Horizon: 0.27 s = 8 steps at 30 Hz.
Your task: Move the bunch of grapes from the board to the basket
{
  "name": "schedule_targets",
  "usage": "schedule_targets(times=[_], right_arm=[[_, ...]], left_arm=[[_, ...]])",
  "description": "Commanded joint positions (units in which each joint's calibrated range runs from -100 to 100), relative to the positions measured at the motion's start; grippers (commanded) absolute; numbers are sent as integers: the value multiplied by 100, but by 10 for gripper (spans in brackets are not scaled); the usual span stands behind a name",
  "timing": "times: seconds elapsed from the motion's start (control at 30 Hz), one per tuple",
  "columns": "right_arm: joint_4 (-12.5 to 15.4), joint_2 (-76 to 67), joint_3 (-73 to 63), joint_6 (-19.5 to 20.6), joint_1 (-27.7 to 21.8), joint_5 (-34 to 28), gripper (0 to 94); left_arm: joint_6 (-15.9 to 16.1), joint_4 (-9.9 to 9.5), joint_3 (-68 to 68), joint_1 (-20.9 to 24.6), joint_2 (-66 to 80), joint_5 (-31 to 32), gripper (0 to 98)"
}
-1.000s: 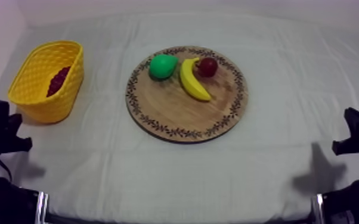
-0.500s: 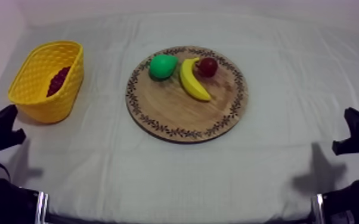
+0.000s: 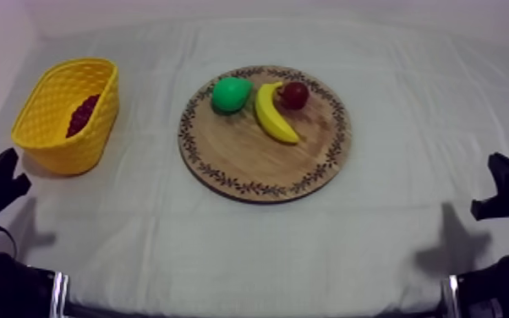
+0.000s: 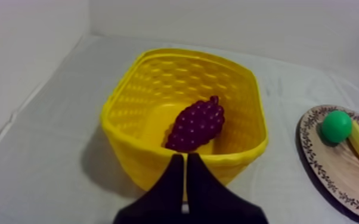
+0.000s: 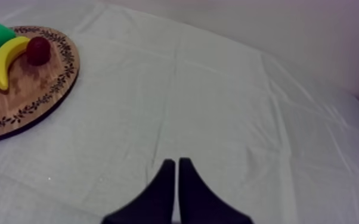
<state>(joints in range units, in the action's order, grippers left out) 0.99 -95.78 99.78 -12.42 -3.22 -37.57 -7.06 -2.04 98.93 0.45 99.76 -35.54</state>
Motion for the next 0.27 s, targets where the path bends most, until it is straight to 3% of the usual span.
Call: schedule_targets(times=[0.0, 0.23], right_arm=[[1, 2, -1, -1, 1, -1, 3], [1, 2, -1, -1, 1, -1, 3]], left_arm=[[-80, -7, 5, 1, -2, 2, 0], [-156, -12, 6, 2, -2, 4, 0]])
